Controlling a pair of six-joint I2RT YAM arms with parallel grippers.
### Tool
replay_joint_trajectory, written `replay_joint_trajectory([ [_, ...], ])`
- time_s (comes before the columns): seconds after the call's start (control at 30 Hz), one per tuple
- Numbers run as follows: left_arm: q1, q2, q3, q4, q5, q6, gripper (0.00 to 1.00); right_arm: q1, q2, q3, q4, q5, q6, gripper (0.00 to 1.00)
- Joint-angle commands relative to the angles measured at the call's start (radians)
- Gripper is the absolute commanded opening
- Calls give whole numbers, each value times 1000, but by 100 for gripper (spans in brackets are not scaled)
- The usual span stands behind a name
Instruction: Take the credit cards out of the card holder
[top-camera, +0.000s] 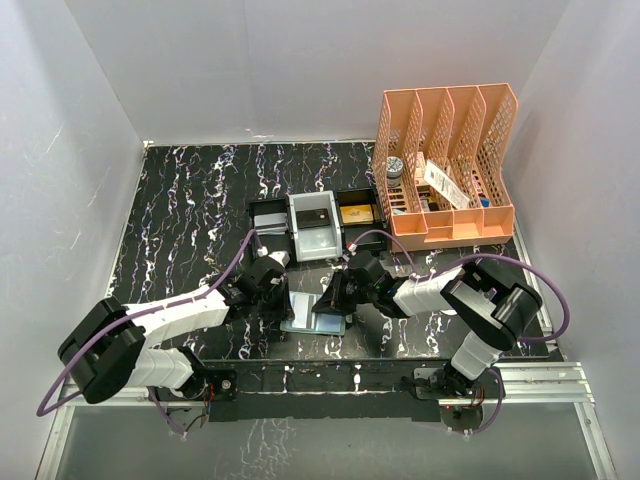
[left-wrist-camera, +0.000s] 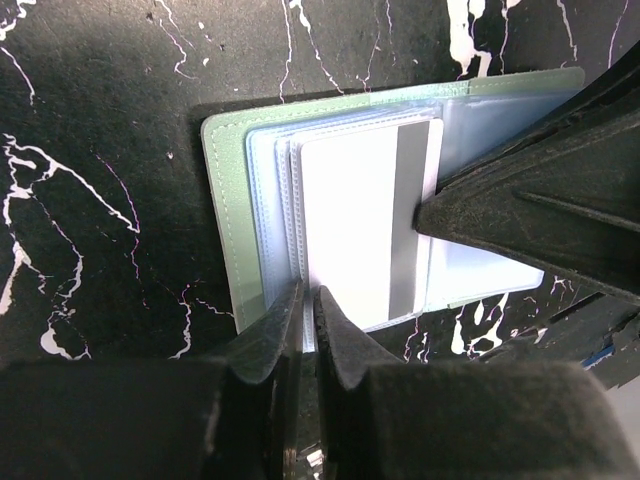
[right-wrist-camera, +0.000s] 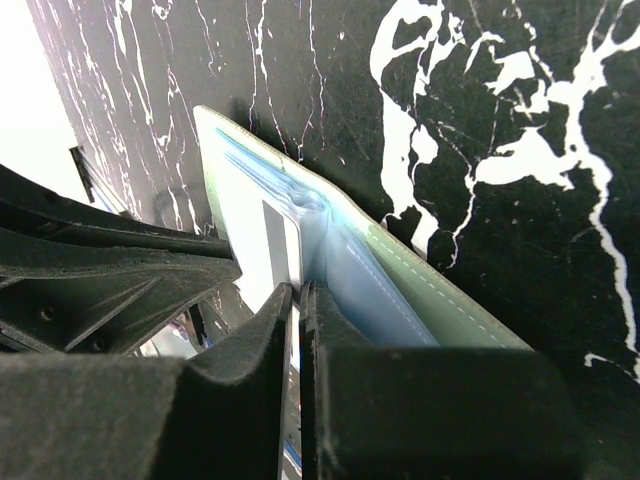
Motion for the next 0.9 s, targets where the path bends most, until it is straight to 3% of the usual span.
replay_joint_trajectory([
  [0.0,-8,21,-32,-17,32,-20,5,11,-9,13,27,-8,-29,0],
  [0.87,-8,6,-57,-57,-19,-40,0,-84,-120,-74,-59,-88,-131,0],
])
